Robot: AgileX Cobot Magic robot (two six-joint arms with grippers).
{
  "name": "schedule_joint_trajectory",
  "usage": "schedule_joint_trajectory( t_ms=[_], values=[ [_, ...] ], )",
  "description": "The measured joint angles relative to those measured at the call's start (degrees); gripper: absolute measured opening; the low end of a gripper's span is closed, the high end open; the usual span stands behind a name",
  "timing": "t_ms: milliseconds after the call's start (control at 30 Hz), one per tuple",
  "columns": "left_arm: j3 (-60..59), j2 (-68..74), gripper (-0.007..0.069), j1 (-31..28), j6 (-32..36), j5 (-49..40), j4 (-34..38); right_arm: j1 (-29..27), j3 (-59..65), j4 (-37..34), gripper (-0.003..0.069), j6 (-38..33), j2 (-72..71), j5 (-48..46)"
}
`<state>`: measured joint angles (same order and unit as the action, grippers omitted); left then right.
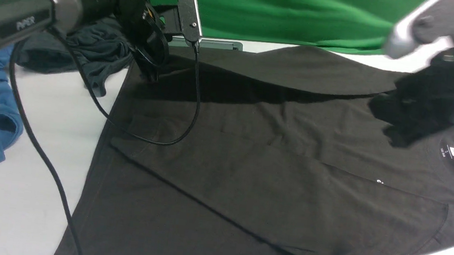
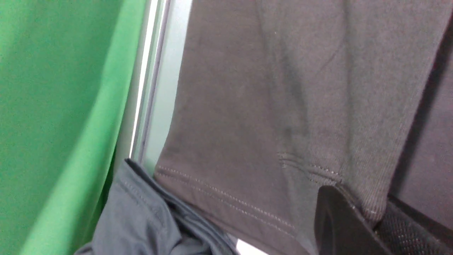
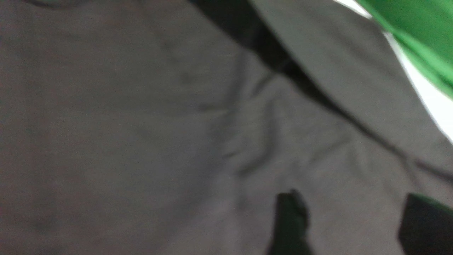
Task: Fold a long-sleeved shirt on a white desktop.
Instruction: 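Fold the left side of the dark shirt inward over its body with the left gripper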
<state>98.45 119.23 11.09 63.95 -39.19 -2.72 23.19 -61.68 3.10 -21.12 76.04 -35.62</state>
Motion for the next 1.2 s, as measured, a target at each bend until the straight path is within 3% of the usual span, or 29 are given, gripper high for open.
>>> schedule_joint_trajectory(
  t_ms=[33, 100, 167, 467, 900, 1200],
  values=[
    [0.0, -0.12, 0.0043, 0.01, -0.29, -0.08, -0.1, -0.3, 0.0, 0.0, 0.044, -0.45, 0.95, 1.07],
    [0.0, -1.58, 0.0043, 0.31, -1.14, -0.82, -0.18, -4.62, 0.0, 0.0, 0.053, -7.08, 7.89, 8.57],
    [0.0, -2.21, 0.0043, 0.43, -1.27, -0.85, -0.18, -6.12, -0.06, 0.0, 0.0552, -10.51, 12.08, 12.59],
    [0.0, -4.27, 0.0043, 1.65, -1.91, -2.75, -0.12, -7.01, -2.12, -0.41, 0.0571, -22.04, 32.43, 33.12],
    [0.0, -5.77, 0.0043, 2.05, -6.41, -6.69, 0.25, -6.56, -14.24, -0.44, 0.0574, -22.87, 44.39, 35.62],
    [0.0, -7.35, 0.0043, 2.05, -8.43, -6.1, 0.25, -6.54, -14.47, -0.55, 0.0574, -21.34, 43.85, 28.51]
  ],
)
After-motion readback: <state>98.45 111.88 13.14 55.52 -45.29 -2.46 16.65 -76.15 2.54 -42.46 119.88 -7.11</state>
